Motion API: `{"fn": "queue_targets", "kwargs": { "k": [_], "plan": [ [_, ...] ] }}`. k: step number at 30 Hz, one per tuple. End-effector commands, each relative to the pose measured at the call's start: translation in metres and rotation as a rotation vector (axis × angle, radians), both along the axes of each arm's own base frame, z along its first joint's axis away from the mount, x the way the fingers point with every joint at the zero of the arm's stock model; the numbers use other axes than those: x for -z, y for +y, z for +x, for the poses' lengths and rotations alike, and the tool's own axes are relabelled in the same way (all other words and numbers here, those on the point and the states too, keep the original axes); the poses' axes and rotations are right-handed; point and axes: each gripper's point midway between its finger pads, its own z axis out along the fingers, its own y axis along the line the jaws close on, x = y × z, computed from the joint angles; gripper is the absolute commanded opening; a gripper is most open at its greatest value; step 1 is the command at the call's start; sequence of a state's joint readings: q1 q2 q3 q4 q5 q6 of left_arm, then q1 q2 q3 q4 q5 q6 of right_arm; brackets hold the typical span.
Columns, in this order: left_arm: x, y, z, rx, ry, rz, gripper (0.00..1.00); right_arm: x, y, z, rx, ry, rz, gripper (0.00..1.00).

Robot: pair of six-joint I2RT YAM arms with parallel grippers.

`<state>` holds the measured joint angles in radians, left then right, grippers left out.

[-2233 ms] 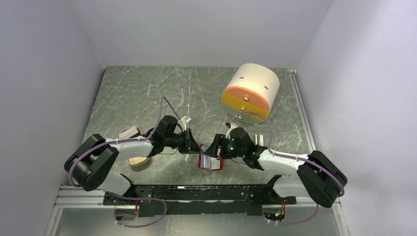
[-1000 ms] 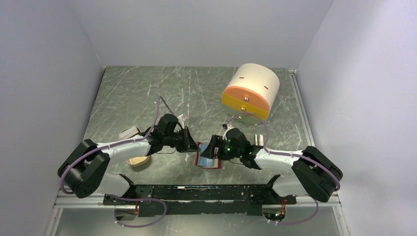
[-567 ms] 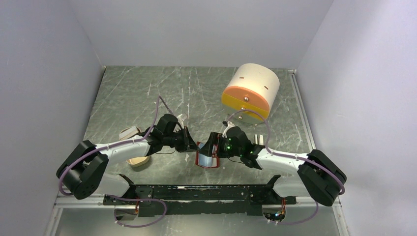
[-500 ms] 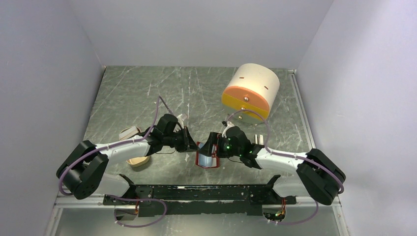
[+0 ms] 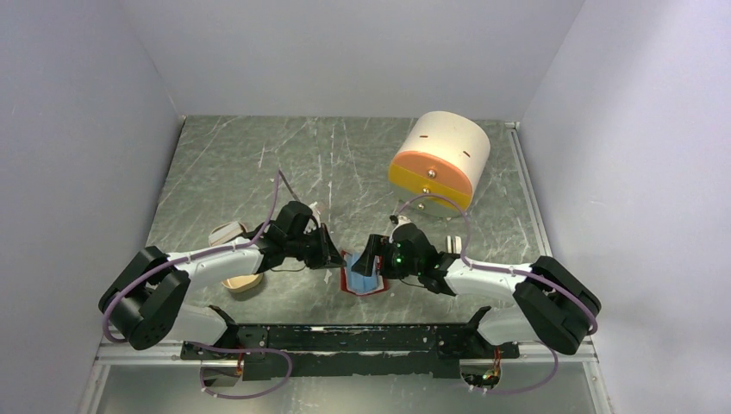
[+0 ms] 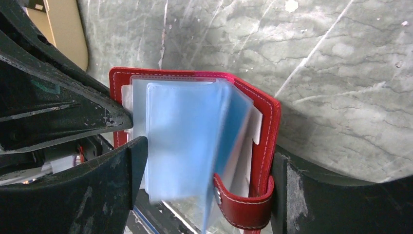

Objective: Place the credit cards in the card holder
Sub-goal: Open the card holder at the center of the board.

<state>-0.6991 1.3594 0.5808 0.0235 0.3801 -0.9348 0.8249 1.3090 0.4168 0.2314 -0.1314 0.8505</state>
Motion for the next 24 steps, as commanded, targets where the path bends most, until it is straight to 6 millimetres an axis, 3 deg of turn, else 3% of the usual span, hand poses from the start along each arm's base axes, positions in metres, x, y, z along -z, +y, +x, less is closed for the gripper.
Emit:
{"fn": "queue_targets", "kwargs": {
  "k": [1,8,13,18,24],
  "plan": [
    [-0.002,0.001,0.006,-0.005,-0.035,0.04,0.09,0.0,-0.005,0.001,0.011,-0.019,-0.026,0.85],
    [0.006,0.012,0.008,-0.025,-0.047,0.114,0.09,-0.005,-0.012,0.0,0.018,-0.039,-0.035,0.78],
    [0.013,0.018,0.01,-0.037,-0.049,0.152,0.09,-0.009,-0.015,-0.002,0.022,-0.052,-0.03,0.59],
    [0.021,0.019,0.009,-0.032,-0.035,0.168,0.09,-0.003,-0.018,-0.003,0.025,-0.044,-0.04,0.34],
    [0.026,0.022,0.007,-0.031,-0.028,0.185,0.09,0.002,-0.024,-0.001,0.042,-0.048,-0.078,0.18]
  ]
}}
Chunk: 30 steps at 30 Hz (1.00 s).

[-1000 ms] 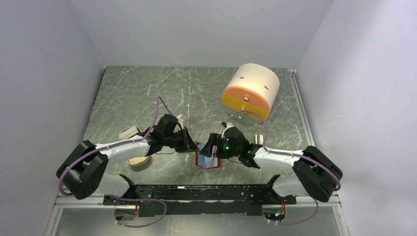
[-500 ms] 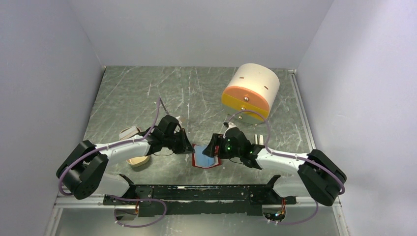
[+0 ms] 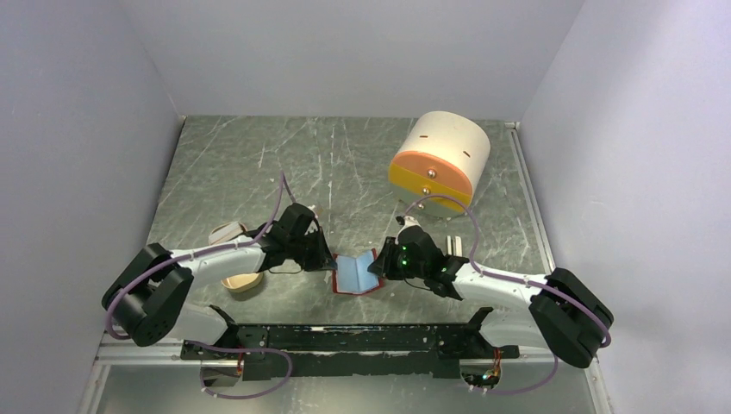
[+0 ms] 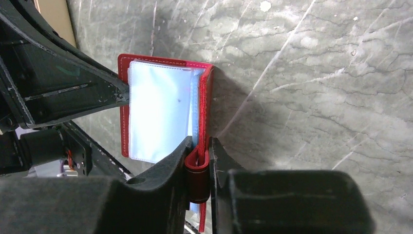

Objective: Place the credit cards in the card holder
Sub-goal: Open the card holder at the center of the board.

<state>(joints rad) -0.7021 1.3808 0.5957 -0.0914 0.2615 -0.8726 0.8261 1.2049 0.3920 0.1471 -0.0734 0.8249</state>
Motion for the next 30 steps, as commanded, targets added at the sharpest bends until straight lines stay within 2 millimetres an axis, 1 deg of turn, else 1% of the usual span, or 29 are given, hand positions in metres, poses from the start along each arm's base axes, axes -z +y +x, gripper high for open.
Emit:
{"fn": "queue_targets", "kwargs": {
  "k": [1,4,7,8,9,11,13,15,18,21,26,30],
  "plan": [
    [0.001,0.0,0.004,0.005,-0.023,0.026,0.09,0.007,-0.008,0.001,0.015,-0.009,-0.039,0.16],
    [0.003,0.001,0.005,0.005,-0.023,0.035,0.09,0.006,-0.007,0.001,0.011,-0.015,-0.027,0.11],
    [0.004,0.0,0.005,0.007,-0.019,0.032,0.09,0.01,-0.008,-0.001,0.012,-0.007,-0.028,0.11],
    [0.005,0.0,0.004,0.007,-0.018,0.033,0.09,0.012,-0.01,-0.001,0.015,-0.004,-0.03,0.12],
    [0.005,0.0,0.005,0.006,-0.019,0.034,0.09,0.014,-0.012,-0.001,0.019,0.001,-0.038,0.17],
    [0.005,0.001,0.004,0.009,-0.02,0.038,0.09,0.018,-0.017,-0.001,0.033,0.007,-0.058,0.28],
    [0.003,0.002,0.004,0.009,-0.022,0.041,0.09,0.021,-0.024,-0.001,0.043,0.01,-0.073,0.32],
    [0.001,0.002,0.005,0.009,-0.029,0.04,0.09,0.022,-0.031,0.0,0.057,0.005,-0.09,0.32],
    [0.0,0.0,0.005,0.015,-0.031,0.035,0.09,0.022,-0.042,0.004,0.08,-0.008,-0.124,0.3],
    [0.0,-0.001,0.005,0.017,-0.03,0.026,0.09,0.024,-0.047,0.004,0.083,-0.009,-0.151,0.27],
    [0.001,-0.002,0.005,0.019,-0.024,0.025,0.09,0.024,-0.042,0.002,0.063,-0.01,-0.12,0.21],
    [0.002,0.0,0.005,0.014,-0.025,0.037,0.09,0.022,-0.039,0.002,0.061,-0.014,-0.101,0.1]
  ]
}}
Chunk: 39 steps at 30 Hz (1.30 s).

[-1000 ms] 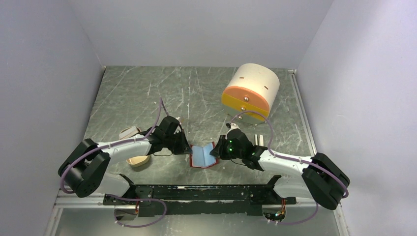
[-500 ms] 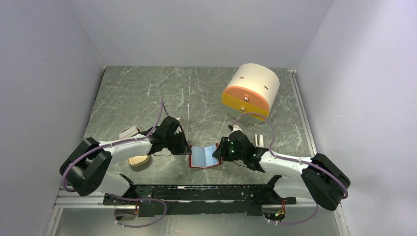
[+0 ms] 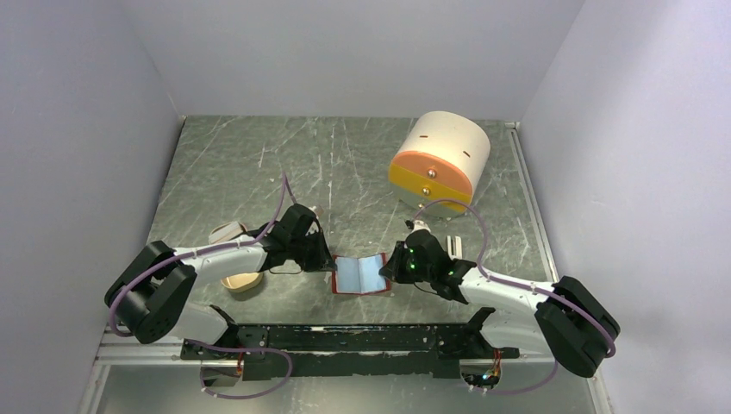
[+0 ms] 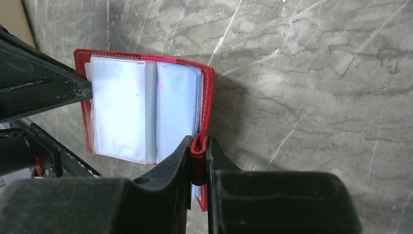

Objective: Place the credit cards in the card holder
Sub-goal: Open the card holder at the center of the board.

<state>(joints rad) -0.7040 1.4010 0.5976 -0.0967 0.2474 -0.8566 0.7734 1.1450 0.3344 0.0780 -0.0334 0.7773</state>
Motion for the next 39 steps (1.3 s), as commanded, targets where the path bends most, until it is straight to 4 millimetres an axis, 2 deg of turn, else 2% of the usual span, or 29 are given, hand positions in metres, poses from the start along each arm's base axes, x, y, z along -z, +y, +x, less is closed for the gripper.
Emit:
{"fn": "queue_targets", "kwargs": {
  "k": [1,9,13,18,25,28,33,36,39],
  "plan": [
    [-0.004,-0.002,0.005,0.007,-0.025,0.016,0.09,0.001,-0.004,0.002,0.004,-0.018,-0.007,0.08],
    [-0.005,-0.004,0.007,0.004,-0.02,0.01,0.14,-0.014,0.003,0.003,-0.009,-0.031,0.04,0.04],
    [-0.007,-0.003,0.009,-0.001,-0.023,0.023,0.19,-0.013,0.002,0.003,-0.002,-0.024,0.033,0.11],
    [-0.009,-0.001,0.009,-0.005,-0.028,0.03,0.19,-0.006,-0.005,0.004,0.023,-0.016,-0.006,0.29],
    [-0.006,0.0,0.007,-0.004,-0.02,0.035,0.16,-0.001,-0.013,0.004,0.036,-0.015,-0.056,0.26],
    [-0.006,-0.001,0.008,-0.002,-0.023,0.033,0.16,0.0,-0.018,0.005,0.046,-0.017,-0.08,0.32],
    [-0.008,0.0,0.009,-0.002,-0.025,0.036,0.16,-0.002,-0.022,0.007,0.057,-0.031,-0.098,0.34],
    [-0.008,-0.001,0.009,-0.001,-0.027,0.037,0.16,-0.003,-0.023,0.007,0.058,-0.032,-0.107,0.44],
    [-0.007,-0.001,0.009,0.0,-0.023,0.036,0.16,-0.005,-0.024,0.008,0.06,-0.037,-0.11,0.46]
  ]
}}
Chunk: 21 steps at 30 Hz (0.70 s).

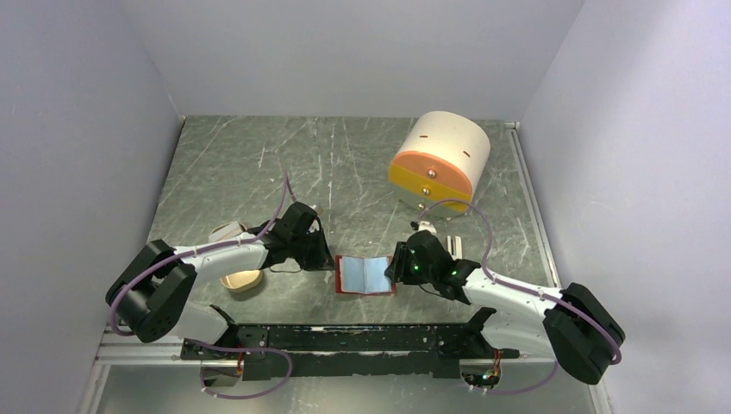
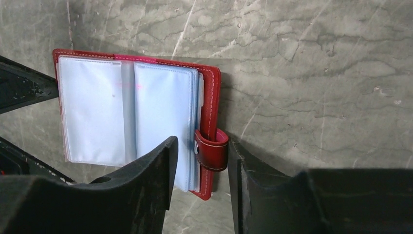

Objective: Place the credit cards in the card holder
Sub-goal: Open the card holder at the center of the board.

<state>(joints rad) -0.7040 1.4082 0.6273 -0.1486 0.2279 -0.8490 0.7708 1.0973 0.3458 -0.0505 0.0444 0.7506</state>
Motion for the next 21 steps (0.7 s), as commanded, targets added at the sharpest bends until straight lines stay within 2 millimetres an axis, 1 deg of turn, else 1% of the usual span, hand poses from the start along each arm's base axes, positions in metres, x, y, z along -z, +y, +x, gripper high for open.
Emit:
{"fn": "queue_targets", "kwargs": {
  "k": [1,4,9,15,21],
  "plan": [
    [-0.006,-0.004,0.007,0.007,-0.029,0.004,0.16,-0.012,-0.002,0.009,0.017,-0.039,-0.01,0.46],
    [-0.007,-0.004,0.007,0.007,-0.03,0.002,0.16,-0.017,-0.004,0.01,0.02,-0.045,-0.017,0.48],
    [-0.009,-0.005,0.008,0.007,-0.033,-0.004,0.16,-0.021,-0.005,0.011,0.019,-0.064,-0.022,0.41],
    [-0.011,-0.007,0.007,0.009,-0.034,-0.016,0.16,-0.016,-0.005,0.013,0.013,-0.06,-0.037,0.34],
    [-0.014,-0.007,0.009,0.008,-0.04,-0.012,0.17,-0.008,-0.009,0.013,0.021,-0.048,-0.066,0.3]
  ]
}}
